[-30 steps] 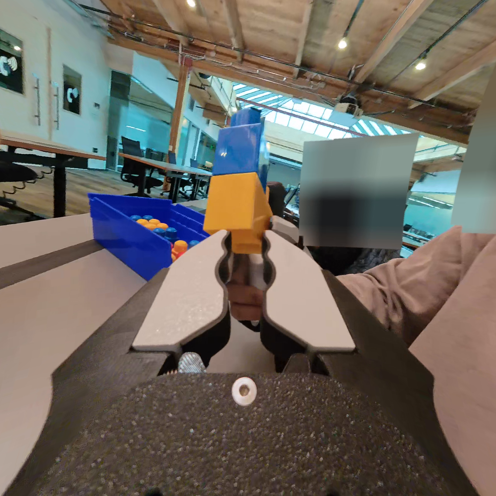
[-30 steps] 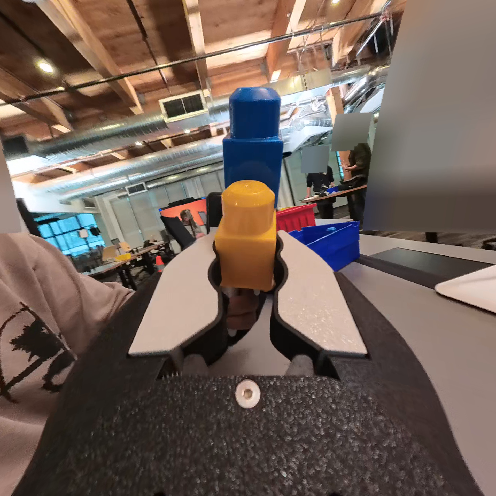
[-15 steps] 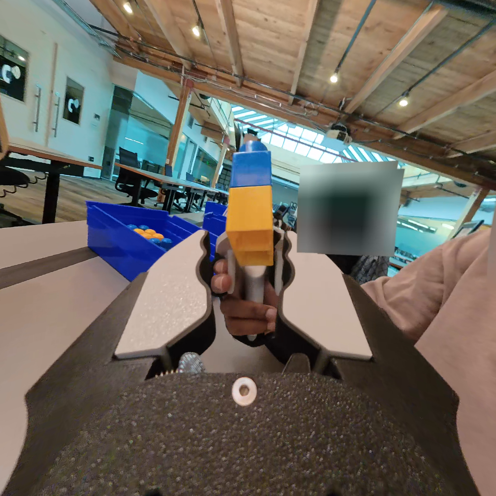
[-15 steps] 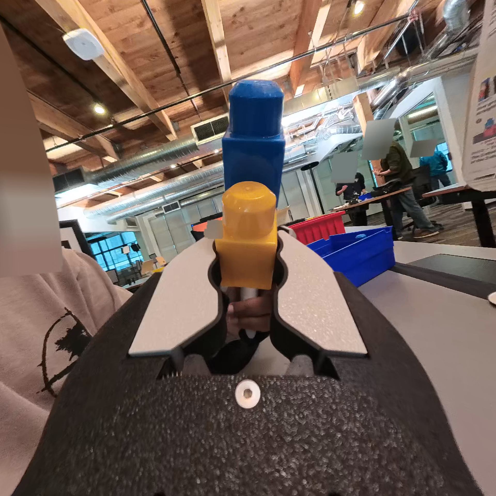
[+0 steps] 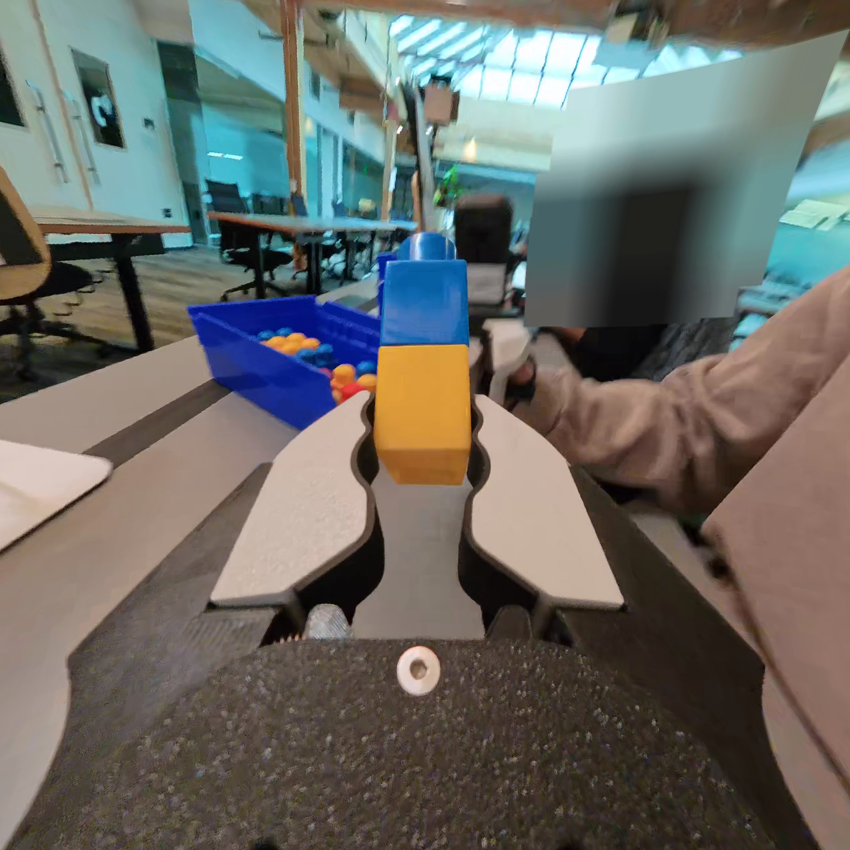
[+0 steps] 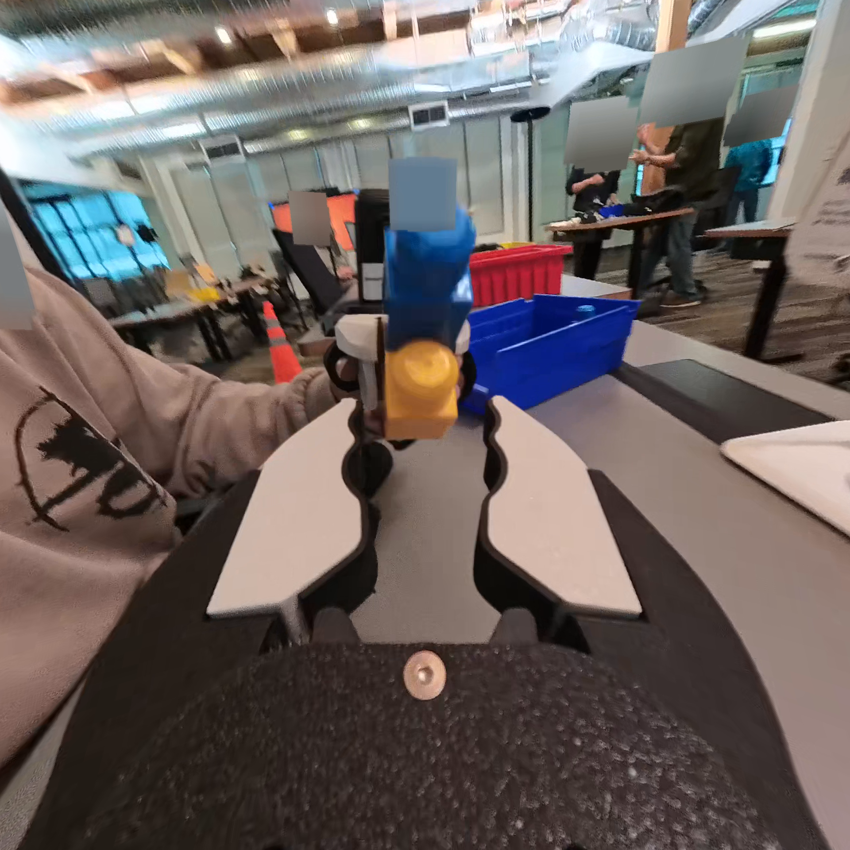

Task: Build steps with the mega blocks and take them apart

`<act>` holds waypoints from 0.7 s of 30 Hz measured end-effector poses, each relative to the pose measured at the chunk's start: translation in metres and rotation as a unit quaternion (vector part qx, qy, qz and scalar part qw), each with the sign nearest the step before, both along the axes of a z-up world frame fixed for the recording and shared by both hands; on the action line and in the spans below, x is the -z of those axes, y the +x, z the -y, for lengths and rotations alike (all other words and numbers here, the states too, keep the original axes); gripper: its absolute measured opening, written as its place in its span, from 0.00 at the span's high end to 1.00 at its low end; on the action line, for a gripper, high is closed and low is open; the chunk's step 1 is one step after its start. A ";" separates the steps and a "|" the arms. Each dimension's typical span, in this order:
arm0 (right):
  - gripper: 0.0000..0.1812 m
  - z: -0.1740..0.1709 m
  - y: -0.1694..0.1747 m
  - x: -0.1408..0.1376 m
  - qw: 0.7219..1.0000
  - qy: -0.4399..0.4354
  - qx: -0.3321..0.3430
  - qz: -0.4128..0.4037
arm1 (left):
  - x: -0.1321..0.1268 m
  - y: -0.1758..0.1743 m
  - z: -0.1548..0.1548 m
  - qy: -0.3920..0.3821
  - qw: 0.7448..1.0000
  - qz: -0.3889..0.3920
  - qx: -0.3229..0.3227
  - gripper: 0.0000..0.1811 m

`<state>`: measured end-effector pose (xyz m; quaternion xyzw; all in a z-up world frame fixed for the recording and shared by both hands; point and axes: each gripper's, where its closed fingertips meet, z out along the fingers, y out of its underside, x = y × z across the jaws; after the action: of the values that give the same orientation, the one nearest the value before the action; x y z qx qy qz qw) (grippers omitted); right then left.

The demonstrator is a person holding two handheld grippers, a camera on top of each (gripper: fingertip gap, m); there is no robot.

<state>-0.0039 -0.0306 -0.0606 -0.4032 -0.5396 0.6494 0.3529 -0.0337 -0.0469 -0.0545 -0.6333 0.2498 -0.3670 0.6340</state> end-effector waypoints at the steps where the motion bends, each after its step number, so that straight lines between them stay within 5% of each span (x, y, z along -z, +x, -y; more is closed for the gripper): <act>1: 0.73 -0.006 0.005 -0.005 1.000 0.020 0.012 0.003 | 0.006 -0.004 -0.001 0.002 1.000 -0.028 -0.010 0.80; 6: 0.73 -0.014 0.009 -0.004 0.989 0.122 0.023 0.075 | 0.026 0.004 0.003 -0.009 0.996 -0.087 0.015 0.80; 21: 0.83 0.006 0.015 0.005 0.978 0.167 -0.033 0.121 | 0.042 0.021 0.009 -0.015 0.990 -0.135 0.044 0.80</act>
<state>0.0116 -0.0366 -0.0656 -0.3959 -0.6925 0.5078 0.3253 -0.0126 -0.0555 -0.0965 -0.6749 0.3547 -0.3093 0.5683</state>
